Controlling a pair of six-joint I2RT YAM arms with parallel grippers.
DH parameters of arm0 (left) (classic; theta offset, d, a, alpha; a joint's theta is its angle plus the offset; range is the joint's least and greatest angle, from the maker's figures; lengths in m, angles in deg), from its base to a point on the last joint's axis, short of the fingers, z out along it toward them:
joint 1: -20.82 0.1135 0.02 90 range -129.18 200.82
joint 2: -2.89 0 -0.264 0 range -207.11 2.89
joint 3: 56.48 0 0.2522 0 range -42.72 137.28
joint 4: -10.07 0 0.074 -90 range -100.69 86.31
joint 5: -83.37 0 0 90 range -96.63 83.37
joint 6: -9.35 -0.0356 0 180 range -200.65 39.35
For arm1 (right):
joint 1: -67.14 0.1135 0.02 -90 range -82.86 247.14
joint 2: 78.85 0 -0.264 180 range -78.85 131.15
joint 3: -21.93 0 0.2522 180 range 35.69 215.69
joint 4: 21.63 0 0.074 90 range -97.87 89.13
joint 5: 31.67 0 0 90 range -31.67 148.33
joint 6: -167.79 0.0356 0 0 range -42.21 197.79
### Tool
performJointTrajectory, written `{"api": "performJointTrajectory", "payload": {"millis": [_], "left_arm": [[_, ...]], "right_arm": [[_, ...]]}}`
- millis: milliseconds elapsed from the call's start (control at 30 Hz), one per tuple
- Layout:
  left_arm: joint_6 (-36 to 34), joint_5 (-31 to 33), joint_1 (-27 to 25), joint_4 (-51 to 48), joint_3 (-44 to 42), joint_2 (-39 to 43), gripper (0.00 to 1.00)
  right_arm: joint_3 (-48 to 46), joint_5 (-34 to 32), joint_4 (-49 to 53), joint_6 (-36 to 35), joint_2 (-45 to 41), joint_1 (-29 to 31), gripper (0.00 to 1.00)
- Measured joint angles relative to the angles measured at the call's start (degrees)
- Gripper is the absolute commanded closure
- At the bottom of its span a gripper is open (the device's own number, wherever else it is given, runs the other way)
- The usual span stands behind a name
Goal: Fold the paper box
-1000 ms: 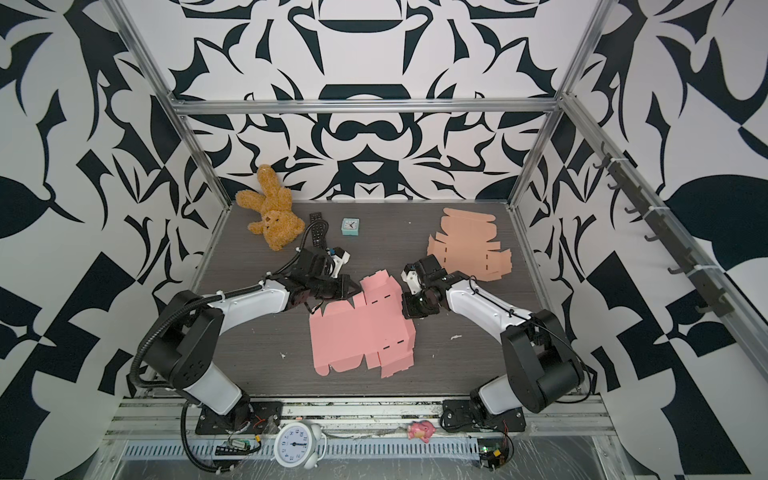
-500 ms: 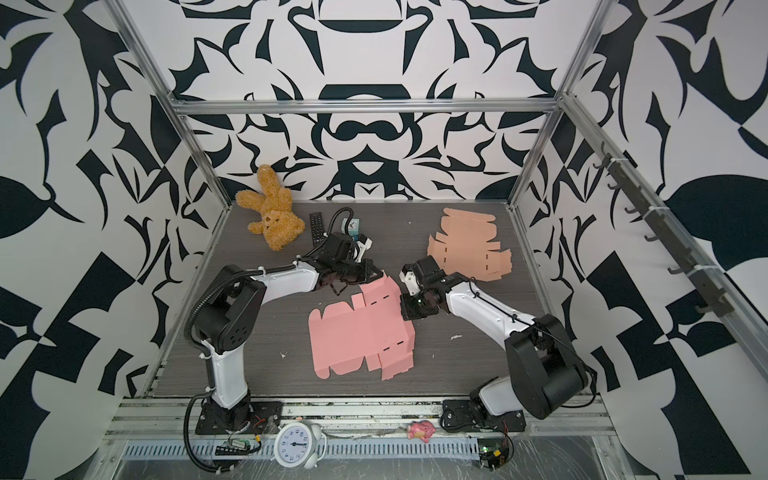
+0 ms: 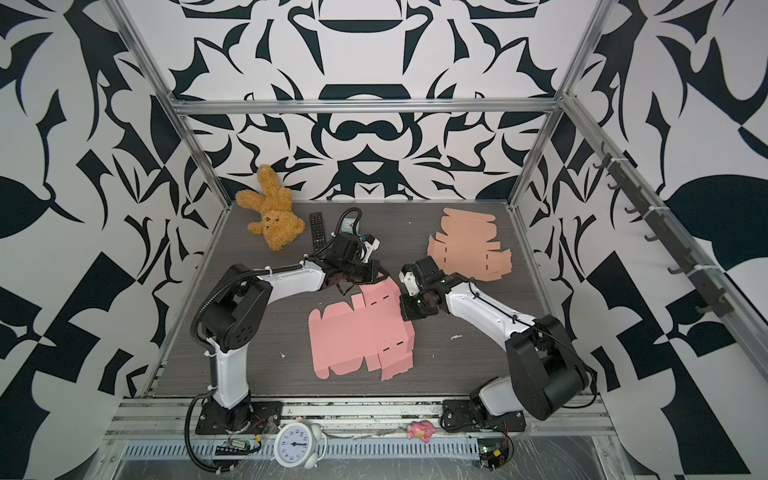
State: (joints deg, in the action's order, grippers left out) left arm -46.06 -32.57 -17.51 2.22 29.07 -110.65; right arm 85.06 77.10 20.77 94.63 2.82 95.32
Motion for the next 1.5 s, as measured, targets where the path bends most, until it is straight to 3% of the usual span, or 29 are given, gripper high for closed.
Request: {"api": "performJointTrajectory", "payload": {"millis": [1100, 1267, 1500], "left_arm": [[1.22, 0.61, -2.62, -0.66, -8.57, 7.08, 0.98], [1.42, -0.68, -1.18, -0.55, -10.88, 9.33, 0.86], [0.50, -2.80, 4.79, 0.33, -16.17, 12.55, 0.59]], "right_arm": [[2.60, -4.04, 2.19, -0.07, 0.37, 1.53, 0.95], [3.08, -5.33, 3.28, -0.55, 0.37, 2.10, 0.95], [3.10, -6.38, 4.17, -1.55, 0.37, 3.10, 0.95]]}}
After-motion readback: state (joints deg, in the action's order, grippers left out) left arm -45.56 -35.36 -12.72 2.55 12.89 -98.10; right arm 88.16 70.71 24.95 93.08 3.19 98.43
